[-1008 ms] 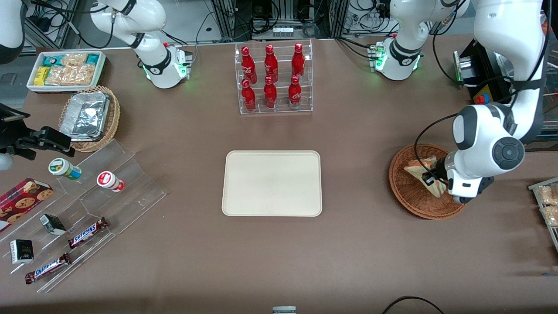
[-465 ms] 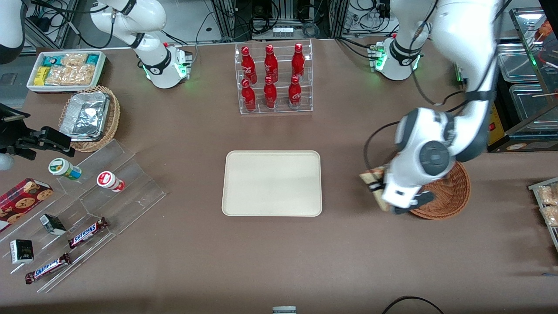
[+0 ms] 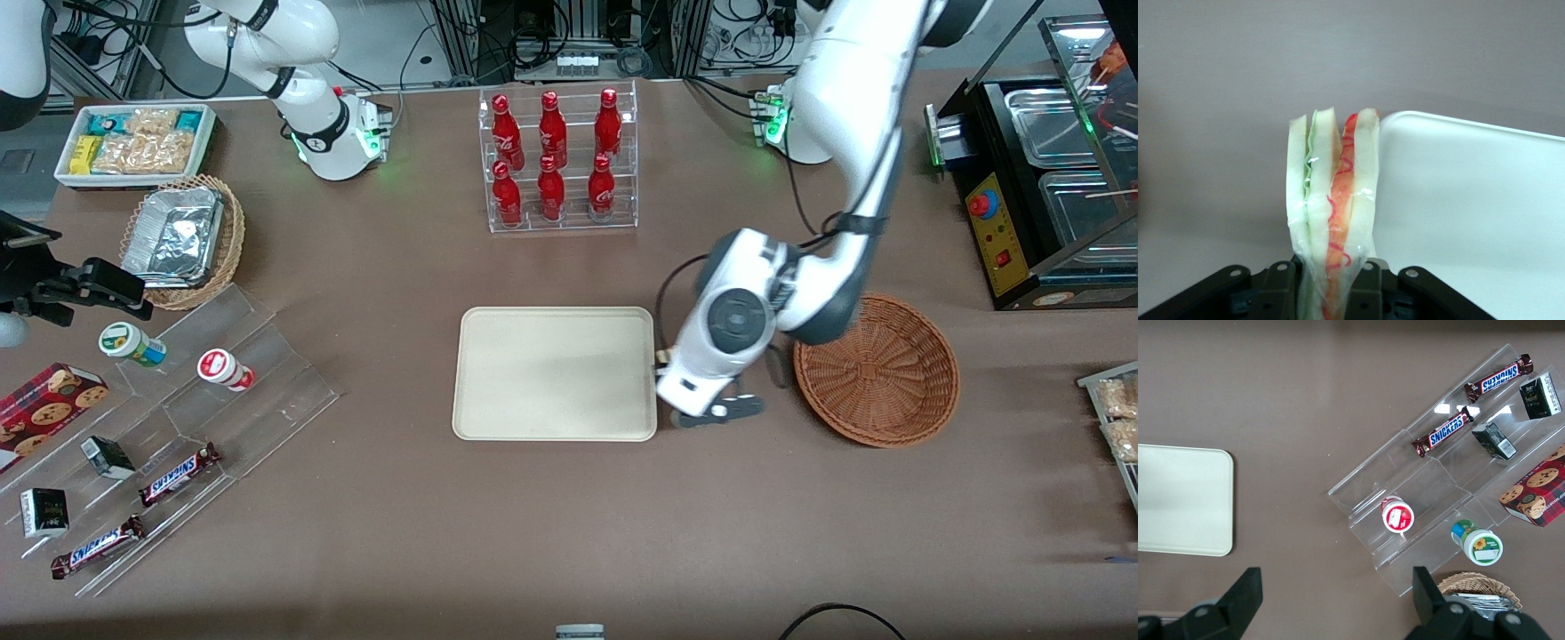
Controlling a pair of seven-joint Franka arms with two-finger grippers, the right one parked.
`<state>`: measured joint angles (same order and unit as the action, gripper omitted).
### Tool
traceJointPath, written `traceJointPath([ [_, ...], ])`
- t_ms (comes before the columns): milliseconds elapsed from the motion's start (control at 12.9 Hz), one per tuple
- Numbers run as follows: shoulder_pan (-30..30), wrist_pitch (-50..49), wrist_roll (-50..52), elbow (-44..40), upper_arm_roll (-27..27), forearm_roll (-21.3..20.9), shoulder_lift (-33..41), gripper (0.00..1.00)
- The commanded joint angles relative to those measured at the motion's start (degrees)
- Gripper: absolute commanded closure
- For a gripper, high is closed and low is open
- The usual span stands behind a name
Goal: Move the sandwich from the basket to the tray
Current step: 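Carry the sandwich over the cream tray and lower it, then open the left gripper to release the sandwich on the tray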
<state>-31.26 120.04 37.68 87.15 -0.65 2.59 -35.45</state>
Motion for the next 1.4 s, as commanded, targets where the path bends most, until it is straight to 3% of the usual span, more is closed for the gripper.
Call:
traceJointPath([
  [0, -3.5, 4.7, -0.5, -2.6, 0.8, 0.5, -3.3, 0.73],
  [155, -3.9, 5.1, -5.1, -2.6, -0.4, 1.3, -5.3, 0.7],
  [310, -3.7, 4.9, -9.5, -2.6, -1.2, 4.8, -5.8, 0.69],
  [1008, -4.8, 5.1, -9.5, -7.6, -1.6, 4.4, -11.7, 0.6],
  [1085, -4.8, 5.1, -9.5, -7.6, -1.6, 4.4, -11.7, 0.58],
  [1318, -4.8, 5.1, -9.3, -7.6, -1.6, 4.5, -11.7, 0.35],
])
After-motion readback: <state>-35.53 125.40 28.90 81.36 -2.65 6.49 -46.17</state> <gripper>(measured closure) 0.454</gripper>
